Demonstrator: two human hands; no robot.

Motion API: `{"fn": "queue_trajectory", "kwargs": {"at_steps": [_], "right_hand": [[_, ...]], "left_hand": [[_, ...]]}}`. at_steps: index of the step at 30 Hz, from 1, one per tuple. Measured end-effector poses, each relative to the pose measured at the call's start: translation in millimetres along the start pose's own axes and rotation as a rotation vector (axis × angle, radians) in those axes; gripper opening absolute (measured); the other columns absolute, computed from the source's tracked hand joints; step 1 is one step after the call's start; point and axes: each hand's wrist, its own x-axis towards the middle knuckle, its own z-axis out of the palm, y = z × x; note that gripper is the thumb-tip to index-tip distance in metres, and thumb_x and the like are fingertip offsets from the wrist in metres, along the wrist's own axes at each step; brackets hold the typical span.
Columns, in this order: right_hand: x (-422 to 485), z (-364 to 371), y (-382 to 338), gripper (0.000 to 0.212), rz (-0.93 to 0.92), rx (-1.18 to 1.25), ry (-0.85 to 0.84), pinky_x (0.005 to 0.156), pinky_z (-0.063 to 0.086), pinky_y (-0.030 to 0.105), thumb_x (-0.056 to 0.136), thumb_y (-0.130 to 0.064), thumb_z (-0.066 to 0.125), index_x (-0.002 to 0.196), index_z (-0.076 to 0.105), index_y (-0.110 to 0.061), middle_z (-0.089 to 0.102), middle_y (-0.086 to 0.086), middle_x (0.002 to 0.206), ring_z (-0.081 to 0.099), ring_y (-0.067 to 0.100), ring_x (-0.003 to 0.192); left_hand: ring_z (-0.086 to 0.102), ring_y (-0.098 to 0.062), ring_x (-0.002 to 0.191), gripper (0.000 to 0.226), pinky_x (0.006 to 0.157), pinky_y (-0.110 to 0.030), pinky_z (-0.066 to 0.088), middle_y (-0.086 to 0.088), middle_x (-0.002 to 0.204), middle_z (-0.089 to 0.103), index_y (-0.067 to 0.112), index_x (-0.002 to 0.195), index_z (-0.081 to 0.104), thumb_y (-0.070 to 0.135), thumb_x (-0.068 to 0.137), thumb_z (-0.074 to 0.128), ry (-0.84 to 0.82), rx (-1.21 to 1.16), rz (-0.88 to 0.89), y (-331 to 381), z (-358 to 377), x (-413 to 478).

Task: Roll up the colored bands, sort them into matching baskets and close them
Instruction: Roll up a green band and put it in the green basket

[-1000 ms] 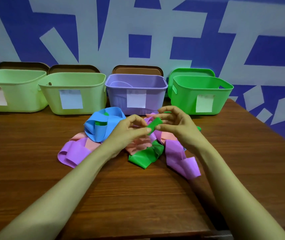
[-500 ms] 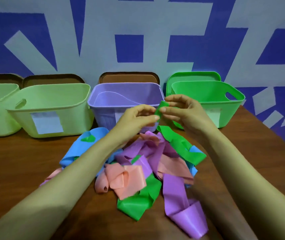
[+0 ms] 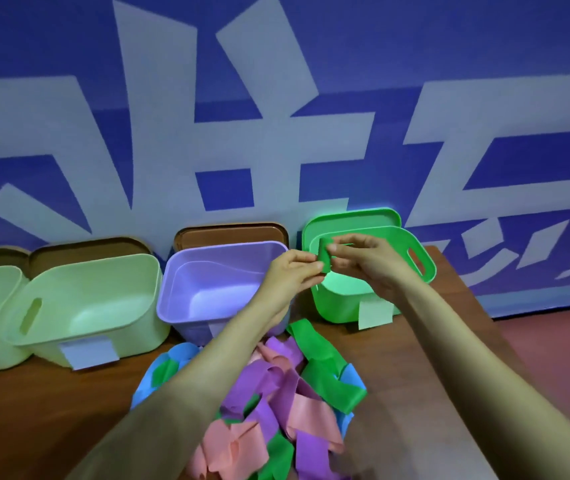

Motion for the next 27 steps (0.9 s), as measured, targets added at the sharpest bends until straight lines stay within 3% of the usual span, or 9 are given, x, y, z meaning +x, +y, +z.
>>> {"fn": "queue_trajectory", "kwargs": {"at_steps": [3,6,8,10,13,20,27], "right_hand": [[22.8,-14.0,-7.5,0.009,0.042,-0.058,0.029,0.07,0.055,0.022,0.087,-0.005,0.065,0.091,0.061,-0.011,0.063,0.001,0.076,0.061,0.01,0.063],[53.4,-31.3,-5.3,0.007,0.119,-0.068,0.073,0.072,0.055,0.025,0.087,-0.007,0.065,0.089,0.06,-0.011,0.062,0.002,0.081,0.06,0.013,0.073],[75.9,-42.5,3.7,0.005,0.2,-0.104,0.074,0.075,0.054,0.029,0.088,-0.007,0.065,0.086,0.06,-0.009,0.062,0.005,0.085,0.06,0.018,0.08],[97.8,-51.5,17.0,0.006,0.29,-0.148,0.079,0.075,0.054,0.031,0.089,-0.004,0.063,0.085,0.058,-0.006,0.061,0.008,0.084,0.061,0.02,0.077],[129.0,-59.3,37.9,0.013,0.433,-0.254,0.076,0.068,0.051,0.032,0.09,-0.001,0.06,0.08,0.054,-0.005,0.058,0.01,0.078,0.058,0.02,0.07],[187.4,-61.4,74.1,0.021,0.597,-0.508,0.011,0.059,0.05,0.031,0.09,-0.002,0.062,0.073,0.05,-0.003,0.056,0.011,0.07,0.054,0.019,0.059],[203.6,-57.5,103.8,0.021,0.685,-0.583,-0.039,0.059,0.052,0.028,0.093,-0.001,0.057,0.072,0.051,-0.002,0.054,0.011,0.071,0.053,0.019,0.058]], "left_hand": [[0.06,-0.017,0.092,0.029,0.086,-0.026,0.053,-0.012,0.098,0.06,-0.009,0.121,0.053,-0.003,0.092,0.052,-0.022,0.053,-0.078,5.8,9.5,22.3],[0.055,-0.022,0.111,0.037,0.107,-0.035,0.04,-0.019,0.122,0.054,-0.009,0.131,0.045,0.001,0.096,0.048,-0.033,0.049,-0.185,9.3,17.9,50.2],[0.04,-0.029,0.134,0.046,0.113,-0.038,0.03,-0.022,0.144,0.039,-0.007,0.141,0.033,0.008,0.099,0.046,-0.022,0.011,-0.298,8.9,23.9,73.2],[0.024,-0.031,0.143,0.055,0.115,-0.041,0.023,-0.021,0.154,0.022,-0.005,0.146,0.022,0.014,0.099,0.045,-0.005,-0.002,-0.403,5.8,30.7,96.8],[0.007,-0.029,0.147,0.062,0.117,-0.043,0.012,-0.018,0.158,0.007,0.003,0.15,0.015,0.014,0.097,0.045,0.018,0.023,-0.518,-1.5,40.3,129.7],[-0.003,-0.03,0.147,0.072,0.116,-0.05,0.0,-0.012,0.16,-0.005,0.008,0.151,0.004,0.009,0.092,0.044,0.041,0.1,-0.719,-25.0,50.3,179.4],[-0.002,-0.031,0.147,0.074,0.117,-0.047,0.002,-0.014,0.159,-0.002,0.003,0.15,0.004,0.01,0.09,0.045,0.081,0.133,-0.829,-49.0,50.1,202.2]]}}
